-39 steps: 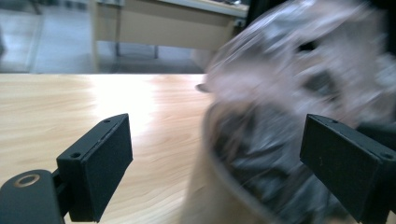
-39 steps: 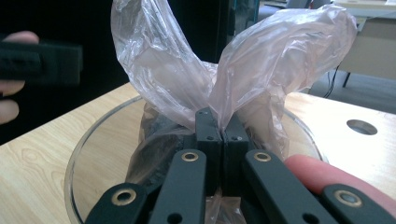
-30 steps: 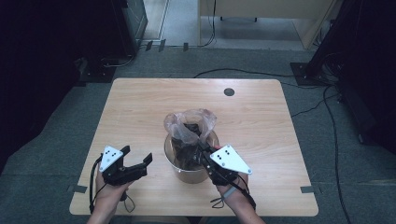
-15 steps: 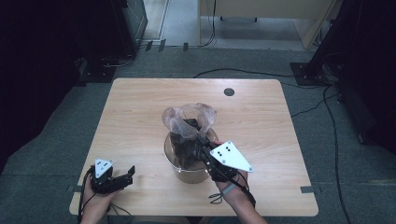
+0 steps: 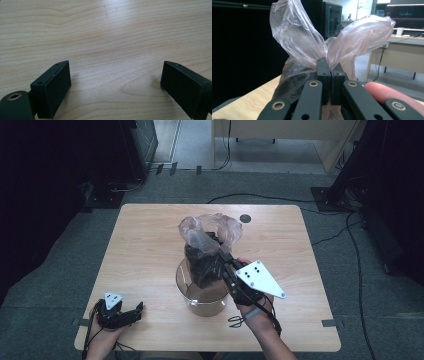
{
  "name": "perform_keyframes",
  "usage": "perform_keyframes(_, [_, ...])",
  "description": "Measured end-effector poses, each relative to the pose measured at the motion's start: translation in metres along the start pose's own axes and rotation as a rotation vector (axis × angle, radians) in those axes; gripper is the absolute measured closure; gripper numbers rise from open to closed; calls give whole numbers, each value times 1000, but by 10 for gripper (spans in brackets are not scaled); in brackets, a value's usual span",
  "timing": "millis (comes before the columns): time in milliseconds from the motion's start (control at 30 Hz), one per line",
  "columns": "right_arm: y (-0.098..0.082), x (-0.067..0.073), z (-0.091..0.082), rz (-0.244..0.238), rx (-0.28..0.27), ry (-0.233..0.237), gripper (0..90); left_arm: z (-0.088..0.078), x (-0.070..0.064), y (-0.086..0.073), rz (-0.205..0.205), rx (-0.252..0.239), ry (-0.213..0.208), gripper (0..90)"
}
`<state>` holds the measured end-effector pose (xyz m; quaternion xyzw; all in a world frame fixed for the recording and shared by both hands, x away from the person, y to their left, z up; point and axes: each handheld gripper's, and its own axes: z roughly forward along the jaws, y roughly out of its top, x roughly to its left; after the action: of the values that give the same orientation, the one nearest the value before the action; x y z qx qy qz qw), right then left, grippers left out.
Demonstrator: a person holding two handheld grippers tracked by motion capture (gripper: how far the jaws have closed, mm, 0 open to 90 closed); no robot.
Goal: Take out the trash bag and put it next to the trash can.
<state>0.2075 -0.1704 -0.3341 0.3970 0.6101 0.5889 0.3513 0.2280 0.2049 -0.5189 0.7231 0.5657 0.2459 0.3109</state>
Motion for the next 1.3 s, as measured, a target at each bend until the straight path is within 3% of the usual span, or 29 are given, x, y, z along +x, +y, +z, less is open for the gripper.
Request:
perform_keyframes(367, [23, -22, -1, -6, -40, -55, 899, 0, 0, 0, 1, 1, 1, 93])
perform_keyframes(633, [32, -43, -3, -17, -69, -132, 898, 1, -1, 0, -5, 1, 7, 93])
perform_keyframes(867, [16, -62, 7, -14, -56, -204, 898, 1, -1, 1, -8, 0, 8, 93])
perform_keyframes(1033, [-4, -73, 25, 38, -15, -225, 898, 1, -1, 1, -9, 0, 9, 94])
perform_keyframes(1133, [-19, -77, 39, 35, 11, -217, 898, 1, -1, 1, -9, -1, 9, 94])
perform_keyframes(1300, [-47, -79, 61, 2, 53, -148, 899, 1, -1, 1, -7, 0, 9, 94])
